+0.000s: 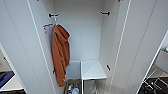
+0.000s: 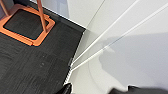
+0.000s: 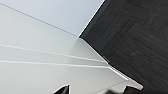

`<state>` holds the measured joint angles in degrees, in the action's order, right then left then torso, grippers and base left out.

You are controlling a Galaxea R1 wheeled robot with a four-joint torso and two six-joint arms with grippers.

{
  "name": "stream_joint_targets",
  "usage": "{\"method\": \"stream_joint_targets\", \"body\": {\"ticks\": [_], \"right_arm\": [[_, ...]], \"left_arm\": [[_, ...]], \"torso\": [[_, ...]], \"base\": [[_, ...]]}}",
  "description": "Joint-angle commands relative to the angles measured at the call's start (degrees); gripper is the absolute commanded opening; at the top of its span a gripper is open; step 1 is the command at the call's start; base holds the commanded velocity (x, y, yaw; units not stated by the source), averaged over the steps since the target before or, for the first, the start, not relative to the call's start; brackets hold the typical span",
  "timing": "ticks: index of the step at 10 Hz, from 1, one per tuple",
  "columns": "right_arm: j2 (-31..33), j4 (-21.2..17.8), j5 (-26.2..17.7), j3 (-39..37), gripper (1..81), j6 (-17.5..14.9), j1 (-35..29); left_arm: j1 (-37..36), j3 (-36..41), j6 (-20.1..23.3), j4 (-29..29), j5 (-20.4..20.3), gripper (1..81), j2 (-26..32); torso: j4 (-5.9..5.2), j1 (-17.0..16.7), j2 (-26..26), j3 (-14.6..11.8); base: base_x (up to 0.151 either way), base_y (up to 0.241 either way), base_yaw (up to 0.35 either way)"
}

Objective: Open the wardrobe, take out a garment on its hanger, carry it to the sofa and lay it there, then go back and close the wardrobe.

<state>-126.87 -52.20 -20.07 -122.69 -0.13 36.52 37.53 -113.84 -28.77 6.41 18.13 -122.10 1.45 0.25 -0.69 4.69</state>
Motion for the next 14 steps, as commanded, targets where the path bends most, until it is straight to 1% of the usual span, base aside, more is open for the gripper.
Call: {"method": "stream_joint_targets", "body": {"ticks": [1, 2, 4, 6, 7, 8, 9, 10, 12, 13, 14], "right_arm": [[0.1, -9.6, -3.4, 10.3, 81.1, -0.8, -8.4], [-0.1, -12.5, -3.3, 14.7, 81.1, -1.0, -7.7], [1.4, -15.5, -1.5, 25.2, 81.1, -4.9, -5.4], [1.6, -15.9, 3.2, 33.6, 81.1, -8.0, -2.6], [1.5, -15.9, 4.0, 35.3, 81.1, -9.2, -2.1], [1.2, -15.8, 6.6, 39.1, 81.1, -10.8, -1.1], [0.2, -15.7, 8.4, 40.2, 81.1, -12.9, -0.2], [-1.6, -15.7, 8.8, 40.0, 81.1, -15.0, 0.8], [-9.1, -15.6, 9.5, 38.1, 81.1, -18.0, 2.1], [-12.7, -15.7, 10.0, 35.1, 81.1, -19.1, 2.4], [-16.6, -15.5, 9.9, 31.0, 81.1, -19.3, 2.2]], "left_arm": [[-6.9, 0.7, -0.2, 2.3, 3.0, 81.1, -2.0], [-6.7, 2.3, -0.2, 2.6, 3.1, 81.1, -3.0], [-6.5, 3.6, -0.2, 2.6, 3.1, 81.1, -4.6], [-5.4, 4.1, -0.1, 2.6, 3.1, 81.1, -6.9], [-4.8, 4.1, -0.1, 2.5, 3.1, 81.1, -7.9], [-3.8, 4.2, -0.1, 2.5, 3.0, 81.1, -9.3], [-2.7, 5.0, 0.2, 2.5, 2.6, 81.1, -10.3], [-1.6, 5.7, 0.4, 2.4, 2.5, 81.1, -11.2], [0.6, 6.0, 0.7, 1.8, 2.4, 81.1, -14.7], [2.1, 5.9, 0.7, 1.2, 2.3, 81.1, -16.6], [3.7, 5.9, 0.8, 0.2, 2.3, 81.1, -18.4]], "torso": [[0.0, 0.0, 0.0, 0.0], [0.0, 0.0, 0.0, 0.0], [0.0, 0.0, 0.0, 0.0], [0.0, 0.0, 0.0, 0.0], [0.0, 0.0, 0.0, 0.0], [0.0, 0.0, 0.0, 0.0], [0.0, 0.0, 0.0, 0.0], [0.0, 0.1, 0.0, 0.0], [0.0, 0.1, 0.1, 0.0], [0.0, 0.1, 0.1, 0.0], [0.0, 0.1, 0.1, 0.0]], "base": [[0.0, 0.0, 0.0], [0.0, 0.0, 0.0], [0.0, 0.0, 0.0], [0.0, 0.0, 0.0], [0.0, 0.0, 0.0], [0.0, 0.0, 0.0], [0.0, 0.0, 0.0], [0.0, 0.0, 0.0], [0.0, 0.0, 0.0], [0.0, 0.0, 0.0], [0.0, 0.0, 0.0]]}}
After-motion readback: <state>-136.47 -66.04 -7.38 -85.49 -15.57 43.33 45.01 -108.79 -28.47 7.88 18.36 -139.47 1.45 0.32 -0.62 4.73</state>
